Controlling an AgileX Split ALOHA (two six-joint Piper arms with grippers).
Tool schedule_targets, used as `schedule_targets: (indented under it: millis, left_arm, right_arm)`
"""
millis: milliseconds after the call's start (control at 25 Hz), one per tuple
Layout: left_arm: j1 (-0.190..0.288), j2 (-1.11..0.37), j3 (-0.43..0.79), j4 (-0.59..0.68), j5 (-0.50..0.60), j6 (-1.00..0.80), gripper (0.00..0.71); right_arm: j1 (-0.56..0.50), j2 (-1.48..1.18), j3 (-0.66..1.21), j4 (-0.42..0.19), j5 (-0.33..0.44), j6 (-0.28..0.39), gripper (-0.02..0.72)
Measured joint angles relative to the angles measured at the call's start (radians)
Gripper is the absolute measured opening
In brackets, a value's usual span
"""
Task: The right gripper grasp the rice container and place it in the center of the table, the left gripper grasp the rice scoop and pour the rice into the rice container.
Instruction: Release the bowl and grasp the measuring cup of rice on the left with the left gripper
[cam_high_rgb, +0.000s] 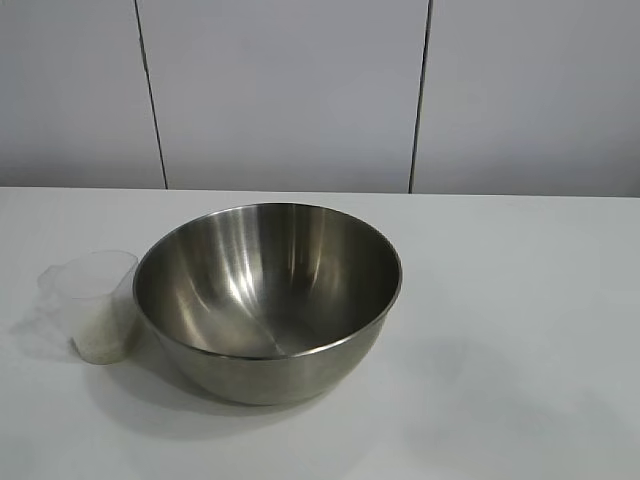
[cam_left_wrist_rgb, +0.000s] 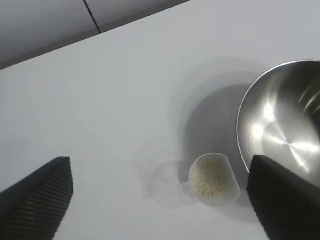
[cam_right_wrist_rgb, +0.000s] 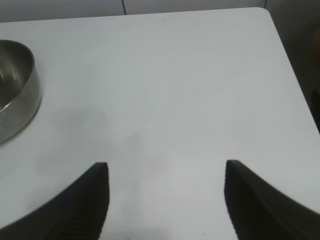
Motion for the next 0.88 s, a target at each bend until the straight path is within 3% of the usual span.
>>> schedule_targets:
  millis: [200, 440, 640, 880]
  left_arm:
    - [0.0, -0.24, 0.311, -0.111, -0.252, 0.114, 0.693]
    - [0.0, -0.375, 0.621, -0.132, -0.409, 0.175, 0.694]
    - [0.0, -0.368, 0.748, -0.154, -0.44, 0.17, 0.694]
    - [0.0, -0.359, 0.773, -0.283, -0.5, 0.088, 0.694]
  right_arm:
    - [0.0, 0.0, 0.0, 0.0, 0.0, 0.0, 0.452]
    - [0.0, 0.0, 0.0, -0.001, 0.001, 0.0, 0.452]
    - [0.0, 0.0, 0.0, -0.001, 0.001, 0.0, 0.452]
    - [0.0, 0.0, 0.0, -0.001, 0.001, 0.0, 0.452]
